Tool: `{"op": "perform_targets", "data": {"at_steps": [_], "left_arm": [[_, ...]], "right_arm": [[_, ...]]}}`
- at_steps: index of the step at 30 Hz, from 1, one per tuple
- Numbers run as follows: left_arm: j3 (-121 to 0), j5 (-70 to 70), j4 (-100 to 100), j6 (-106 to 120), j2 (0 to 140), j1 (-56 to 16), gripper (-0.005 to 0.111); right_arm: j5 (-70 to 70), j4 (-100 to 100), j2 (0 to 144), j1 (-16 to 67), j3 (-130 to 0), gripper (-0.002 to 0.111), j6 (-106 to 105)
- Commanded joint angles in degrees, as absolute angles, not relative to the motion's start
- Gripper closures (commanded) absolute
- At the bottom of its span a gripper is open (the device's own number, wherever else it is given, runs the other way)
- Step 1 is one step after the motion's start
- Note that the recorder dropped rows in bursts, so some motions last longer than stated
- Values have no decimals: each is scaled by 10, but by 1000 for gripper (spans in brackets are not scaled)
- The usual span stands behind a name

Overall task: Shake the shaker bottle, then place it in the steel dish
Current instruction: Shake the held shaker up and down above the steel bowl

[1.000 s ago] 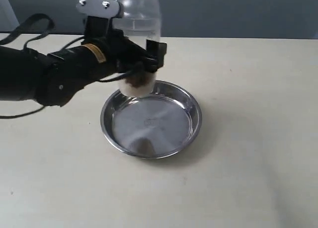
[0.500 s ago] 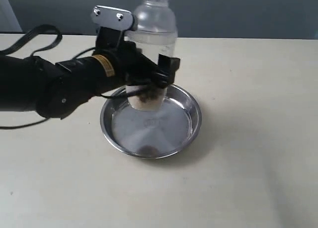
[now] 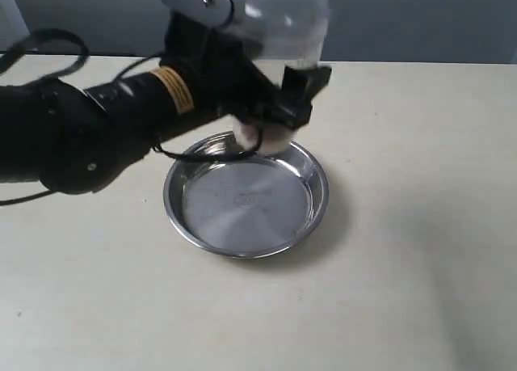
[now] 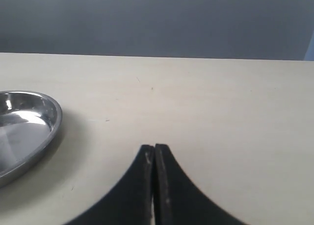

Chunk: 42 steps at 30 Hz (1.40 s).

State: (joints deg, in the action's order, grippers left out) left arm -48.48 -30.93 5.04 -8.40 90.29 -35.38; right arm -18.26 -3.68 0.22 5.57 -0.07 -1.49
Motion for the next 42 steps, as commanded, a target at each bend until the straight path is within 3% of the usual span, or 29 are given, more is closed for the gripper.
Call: {"op": "perform_targets", "data": {"at_steps": [1,4,8,11,13,17,20,23,28,31,33,36,39,42], "left_arm": [[-495,-329,26,-50,859,-354,106],[-438,-298,-31,-62,920,-349,106],[-447,-486,65,-48,856,-375,106],[-475,-289,-56,26,829,-374,106],[-436,-252,-97,41,872,-365,106],[-434,-457,11,7,843,-379,107],[-502,-319,-19,7,783,-377,107],[-448,-212,-55,11,842,-360,106],[-437,-415,37,-36,812,-375,106],[-480,-299,-27,0,774,-368,106],[-427,-265,-57,8,819,-355,106],[-366,-401,-18,-68,859,-357,106],[-398,-530,51,-77,803,-356,106],[-444,-350,-9,-36,765,-356,106]], "right_arm": [[-175,-34,0,58,0,109,-15],[-175,-34,0,58,0,109,-15],[-175,-36,0,58,0,109,-15],[-175,-36,0,58,0,109,-15],[-175,-36,0,58,0,109,-15],[-175,-36,0,58,0,109,-15],[-175,-36,0,58,0,109,-15],[-175,-36,0,58,0,109,-15],[-175,-36,0,58,0,109,-15],[-175,-35,0,58,0,109,-15],[-175,-35,0,58,0,109,-15],[-175,-35,0,58,0,109,-15],[-175,-35,0,58,0,109,-15],[-175,-35,0,58,0,109,-15]]}}
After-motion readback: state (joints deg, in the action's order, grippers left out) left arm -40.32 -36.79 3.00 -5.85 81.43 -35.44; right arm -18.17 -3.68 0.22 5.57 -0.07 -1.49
